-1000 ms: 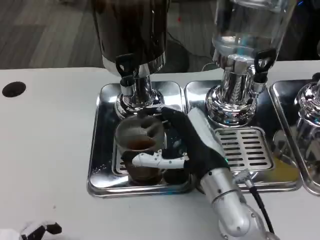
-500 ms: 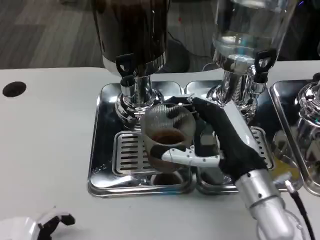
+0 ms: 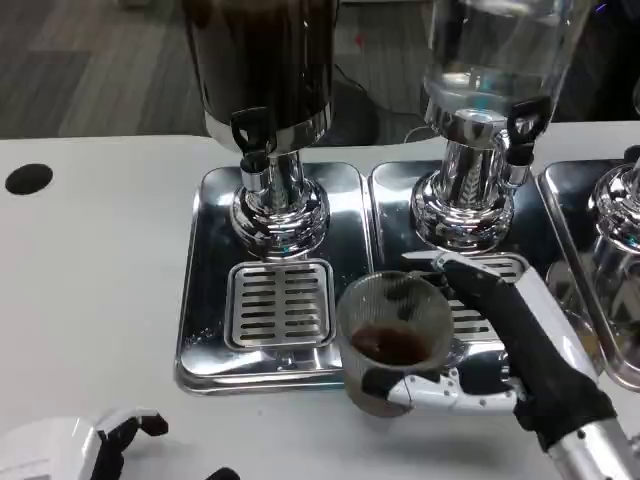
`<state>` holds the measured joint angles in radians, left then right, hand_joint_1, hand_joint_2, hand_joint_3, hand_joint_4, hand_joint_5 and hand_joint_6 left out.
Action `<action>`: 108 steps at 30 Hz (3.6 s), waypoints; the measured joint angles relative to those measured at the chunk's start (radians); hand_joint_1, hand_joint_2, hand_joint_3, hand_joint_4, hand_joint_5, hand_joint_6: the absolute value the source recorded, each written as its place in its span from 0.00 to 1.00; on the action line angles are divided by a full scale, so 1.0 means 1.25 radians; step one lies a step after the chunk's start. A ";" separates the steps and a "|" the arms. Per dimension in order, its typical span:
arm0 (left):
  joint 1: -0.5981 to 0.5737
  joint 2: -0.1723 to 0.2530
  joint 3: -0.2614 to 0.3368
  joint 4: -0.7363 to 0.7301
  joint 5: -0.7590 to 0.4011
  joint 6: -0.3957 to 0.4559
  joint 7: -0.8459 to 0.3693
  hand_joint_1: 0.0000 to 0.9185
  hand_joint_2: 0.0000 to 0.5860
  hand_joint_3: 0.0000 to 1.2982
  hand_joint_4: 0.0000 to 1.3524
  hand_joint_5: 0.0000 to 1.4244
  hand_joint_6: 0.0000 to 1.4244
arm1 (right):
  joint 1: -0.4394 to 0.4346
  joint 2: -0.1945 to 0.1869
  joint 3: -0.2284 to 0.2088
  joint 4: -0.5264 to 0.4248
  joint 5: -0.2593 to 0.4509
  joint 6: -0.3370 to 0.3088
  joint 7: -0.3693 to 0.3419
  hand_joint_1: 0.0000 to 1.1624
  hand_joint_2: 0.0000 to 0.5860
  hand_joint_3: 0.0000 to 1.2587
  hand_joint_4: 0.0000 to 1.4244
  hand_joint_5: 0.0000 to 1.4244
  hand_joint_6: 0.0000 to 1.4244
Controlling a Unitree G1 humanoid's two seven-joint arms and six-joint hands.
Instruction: Grasp the cup under the faucet to collect the drink, then remove the cup.
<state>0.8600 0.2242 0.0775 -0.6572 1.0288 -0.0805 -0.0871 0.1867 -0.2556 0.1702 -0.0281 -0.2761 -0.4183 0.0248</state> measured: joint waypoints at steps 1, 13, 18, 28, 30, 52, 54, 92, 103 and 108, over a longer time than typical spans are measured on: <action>-0.001 0.000 -0.001 0.000 0.000 0.001 0.000 0.00 0.23 0.31 0.21 0.24 0.34 | 0.004 -0.001 0.000 -0.001 0.000 -0.005 0.001 0.67 0.17 0.39 0.36 0.40 0.18; -0.009 0.000 0.018 -0.016 -0.002 0.032 0.000 0.00 0.23 0.29 0.20 0.25 0.35 | 0.120 -0.043 -0.058 0.029 0.010 -0.161 0.001 0.66 0.17 0.39 0.37 0.40 0.18; -0.015 -0.001 0.039 -0.030 -0.016 0.039 0.000 0.00 0.22 0.24 0.14 0.20 0.36 | 0.130 -0.049 -0.071 0.062 0.017 -0.218 0.001 0.66 0.17 0.39 0.37 0.40 0.18; -0.025 -0.005 0.067 -0.030 -0.031 0.044 0.008 0.00 0.15 0.15 0.04 0.11 0.29 | 0.140 -0.049 -0.088 0.148 0.014 -0.303 -0.001 0.65 0.17 0.39 0.38 0.40 0.18; -0.025 -0.005 0.077 -0.030 -0.031 0.044 0.009 0.00 0.15 0.14 0.03 0.10 0.28 | 0.140 -0.048 -0.091 0.169 0.008 -0.326 -0.007 0.65 0.18 0.39 0.38 0.40 0.18; -0.009 -0.010 0.123 -0.063 -0.032 0.045 0.017 0.00 0.16 0.15 0.03 0.10 0.28 | 0.099 -0.021 -0.094 0.324 -0.051 -0.439 -0.064 0.63 0.18 0.28 0.33 0.37 0.13; -0.009 -0.010 0.127 -0.066 -0.032 0.045 0.017 0.00 0.16 0.15 0.03 0.10 0.28 | 0.096 -0.021 -0.094 0.328 -0.071 -0.447 -0.073 0.62 0.16 0.20 0.28 0.34 0.10; -0.037 -0.005 0.144 -0.066 -0.124 -0.044 0.038 0.00 0.17 0.18 0.06 0.12 0.29 | 0.088 -0.105 -0.250 -0.061 0.290 0.115 0.059 0.49 0.79 0.17 0.06 0.05 0.00; -0.080 0.004 0.077 -0.040 -0.062 -0.091 0.052 0.00 0.15 0.13 0.02 0.09 0.27 | 0.122 -0.046 -0.233 -0.128 0.011 0.210 -0.061 0.52 0.69 0.13 0.01 0.00 0.00; -0.090 0.008 0.061 -0.036 -0.040 -0.095 0.052 0.00 0.14 0.13 0.02 0.08 0.26 | 0.145 -0.050 -0.216 -0.188 -0.143 0.206 -0.099 0.53 0.70 0.13 0.02 0.00 0.00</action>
<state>0.7480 0.2347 0.1540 -0.7019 0.9787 -0.1997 -0.0216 0.3679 -0.3183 -0.1001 -0.2635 -0.4545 -0.1602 -0.0993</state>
